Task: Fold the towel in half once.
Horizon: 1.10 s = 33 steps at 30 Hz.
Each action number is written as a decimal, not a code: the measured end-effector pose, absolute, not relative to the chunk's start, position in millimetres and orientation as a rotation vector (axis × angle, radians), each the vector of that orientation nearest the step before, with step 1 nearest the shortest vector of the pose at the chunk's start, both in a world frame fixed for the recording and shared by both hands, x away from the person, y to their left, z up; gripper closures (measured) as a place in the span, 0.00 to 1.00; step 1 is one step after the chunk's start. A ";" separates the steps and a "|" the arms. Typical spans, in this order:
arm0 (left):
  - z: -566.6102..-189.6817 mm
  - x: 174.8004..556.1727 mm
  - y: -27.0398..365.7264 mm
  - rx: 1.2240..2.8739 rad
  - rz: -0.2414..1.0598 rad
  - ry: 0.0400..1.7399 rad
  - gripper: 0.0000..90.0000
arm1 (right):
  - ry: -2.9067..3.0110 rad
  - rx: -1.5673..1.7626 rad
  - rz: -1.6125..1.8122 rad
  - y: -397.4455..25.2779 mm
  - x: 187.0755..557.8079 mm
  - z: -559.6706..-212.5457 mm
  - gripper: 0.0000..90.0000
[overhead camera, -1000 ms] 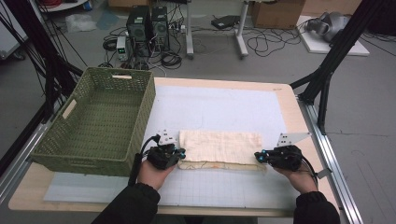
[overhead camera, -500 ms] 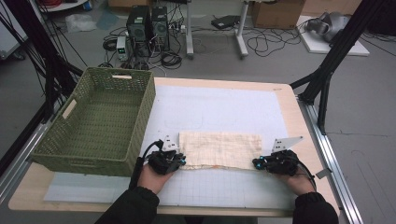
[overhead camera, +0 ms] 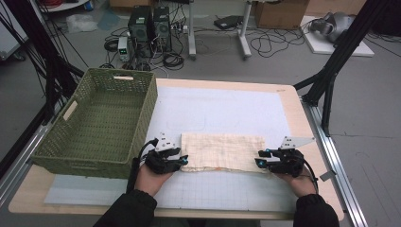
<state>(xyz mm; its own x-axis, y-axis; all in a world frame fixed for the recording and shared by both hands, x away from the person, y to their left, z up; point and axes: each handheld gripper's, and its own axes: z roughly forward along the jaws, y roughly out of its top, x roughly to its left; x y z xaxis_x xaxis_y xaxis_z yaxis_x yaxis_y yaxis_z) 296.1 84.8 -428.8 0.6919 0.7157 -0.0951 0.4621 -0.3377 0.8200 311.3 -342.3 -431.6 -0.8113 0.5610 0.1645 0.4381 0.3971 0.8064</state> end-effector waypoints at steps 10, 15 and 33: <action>-431.1 297.3 83.5 1.996 0.368 0.890 0.61 | 2.523 0.914 1.342 -338.4 314.2 -435.0 0.59; -430.9 298.8 81.3 1.978 0.369 0.902 0.63 | 2.525 0.929 1.348 -340.5 315.5 -434.9 0.59; -407.7 338.7 70.7 1.926 0.417 0.968 0.70 | 2.565 0.946 1.307 -331.7 347.5 -416.7 0.58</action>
